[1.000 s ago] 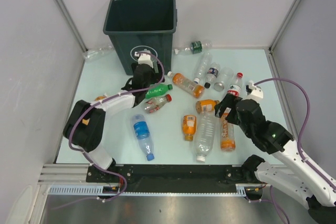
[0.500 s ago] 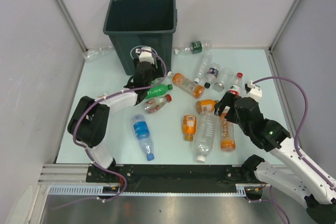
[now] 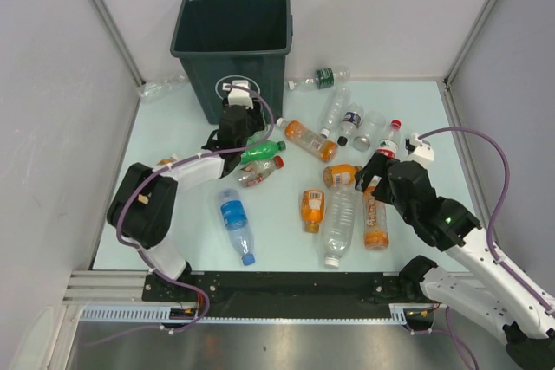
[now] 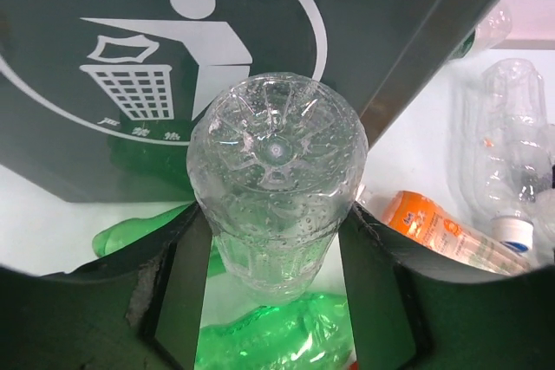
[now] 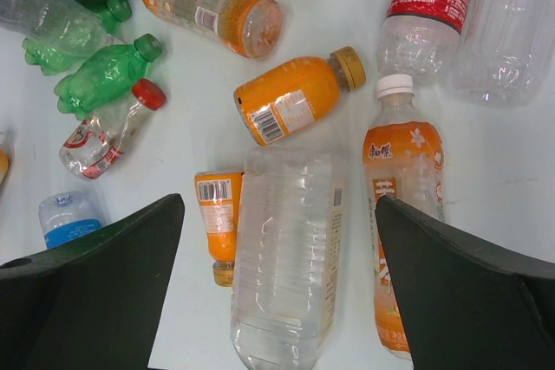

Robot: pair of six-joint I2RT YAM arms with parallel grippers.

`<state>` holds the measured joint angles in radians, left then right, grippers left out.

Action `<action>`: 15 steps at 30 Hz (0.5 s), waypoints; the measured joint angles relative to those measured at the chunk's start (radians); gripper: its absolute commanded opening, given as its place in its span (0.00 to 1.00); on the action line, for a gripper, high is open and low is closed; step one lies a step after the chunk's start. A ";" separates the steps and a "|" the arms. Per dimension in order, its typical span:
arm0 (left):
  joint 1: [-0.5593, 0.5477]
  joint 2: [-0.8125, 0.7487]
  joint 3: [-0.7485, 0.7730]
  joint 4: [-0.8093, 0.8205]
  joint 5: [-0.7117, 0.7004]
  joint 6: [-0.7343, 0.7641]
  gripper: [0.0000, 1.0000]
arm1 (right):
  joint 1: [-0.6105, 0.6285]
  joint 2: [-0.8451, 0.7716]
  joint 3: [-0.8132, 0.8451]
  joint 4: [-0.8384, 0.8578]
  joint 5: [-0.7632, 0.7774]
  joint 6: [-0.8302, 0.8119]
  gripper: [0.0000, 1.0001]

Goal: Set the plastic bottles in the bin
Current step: Pick up the plastic bottle at the center of the board.

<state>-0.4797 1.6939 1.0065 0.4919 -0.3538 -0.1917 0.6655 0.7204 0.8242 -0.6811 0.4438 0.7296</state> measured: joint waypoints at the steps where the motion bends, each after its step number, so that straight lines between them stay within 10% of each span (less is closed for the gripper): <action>1: 0.000 -0.012 -0.010 0.000 0.003 0.001 0.45 | 0.000 -0.002 -0.001 0.000 0.000 0.000 0.98; 15: -0.002 -0.208 -0.055 -0.003 0.105 0.002 0.43 | -0.002 -0.027 -0.008 -0.002 -0.004 0.003 0.97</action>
<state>-0.4816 1.4860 0.9512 0.4885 -0.2493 -0.1894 0.6632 0.6933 0.8158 -0.6830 0.4400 0.7326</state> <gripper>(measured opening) 0.587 0.977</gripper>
